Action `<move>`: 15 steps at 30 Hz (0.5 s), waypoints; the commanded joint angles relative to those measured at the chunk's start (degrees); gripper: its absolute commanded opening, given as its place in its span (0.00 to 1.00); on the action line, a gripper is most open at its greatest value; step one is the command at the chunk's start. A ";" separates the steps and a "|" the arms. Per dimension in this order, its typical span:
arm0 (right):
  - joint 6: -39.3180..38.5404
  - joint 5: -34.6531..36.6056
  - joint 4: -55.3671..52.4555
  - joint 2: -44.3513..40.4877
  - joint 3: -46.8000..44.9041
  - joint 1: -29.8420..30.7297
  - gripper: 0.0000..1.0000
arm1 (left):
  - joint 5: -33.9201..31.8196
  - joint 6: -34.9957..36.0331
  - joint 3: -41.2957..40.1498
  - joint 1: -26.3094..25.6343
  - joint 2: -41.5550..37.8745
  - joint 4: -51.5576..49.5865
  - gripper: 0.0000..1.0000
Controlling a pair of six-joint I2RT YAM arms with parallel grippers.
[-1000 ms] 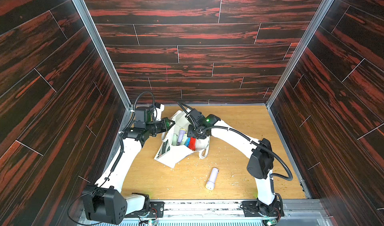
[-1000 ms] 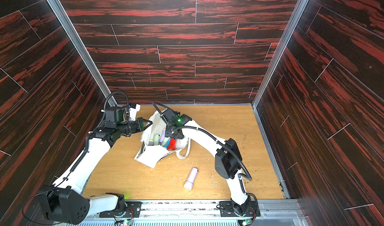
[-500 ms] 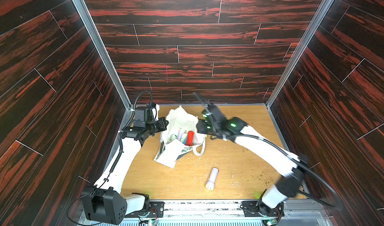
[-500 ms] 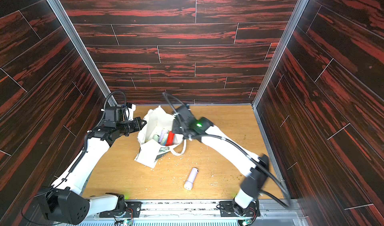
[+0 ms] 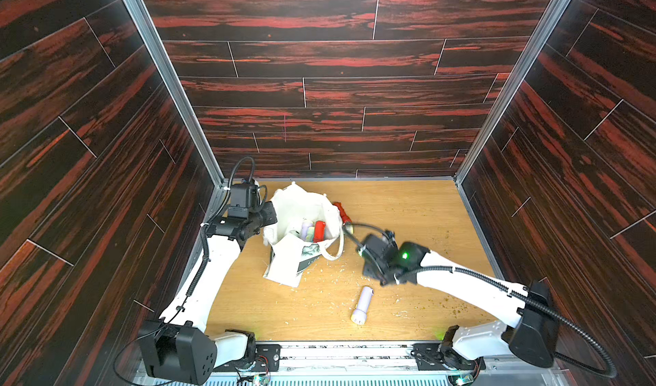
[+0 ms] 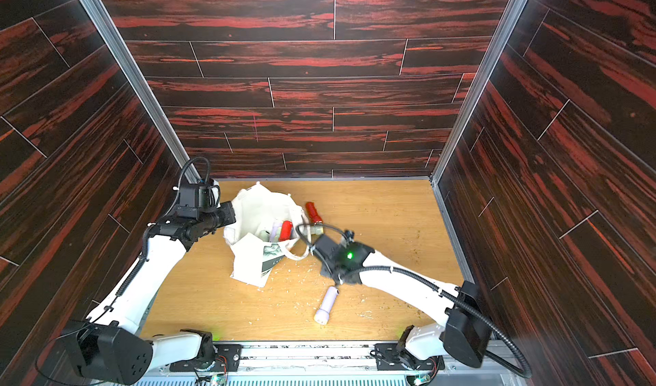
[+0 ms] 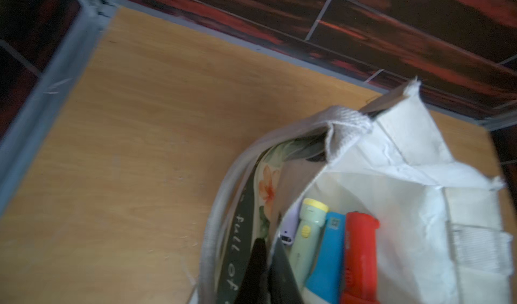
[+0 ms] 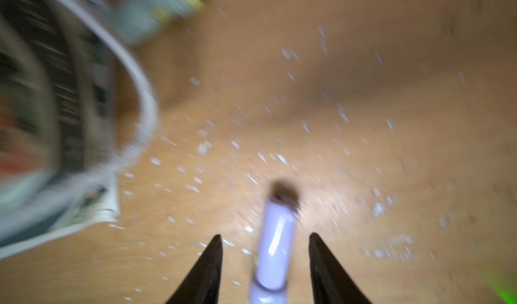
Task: Put the flashlights into the tote bags
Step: Pick up the flashlight from the center of the board.
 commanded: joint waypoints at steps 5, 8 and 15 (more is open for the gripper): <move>10.71 -6.37 2.53 -2.37 -8.52 1.85 0.49 | -9.93 0.69 1.68 0.39 -2.06 -3.82 0.00; 11.04 -8.24 5.27 -1.50 -10.38 2.09 0.49 | -9.82 0.65 1.72 0.39 -2.07 -3.79 0.00; 10.31 -11.29 11.13 1.30 -12.26 2.55 0.49 | -8.87 0.60 1.61 0.40 -2.06 -3.59 0.00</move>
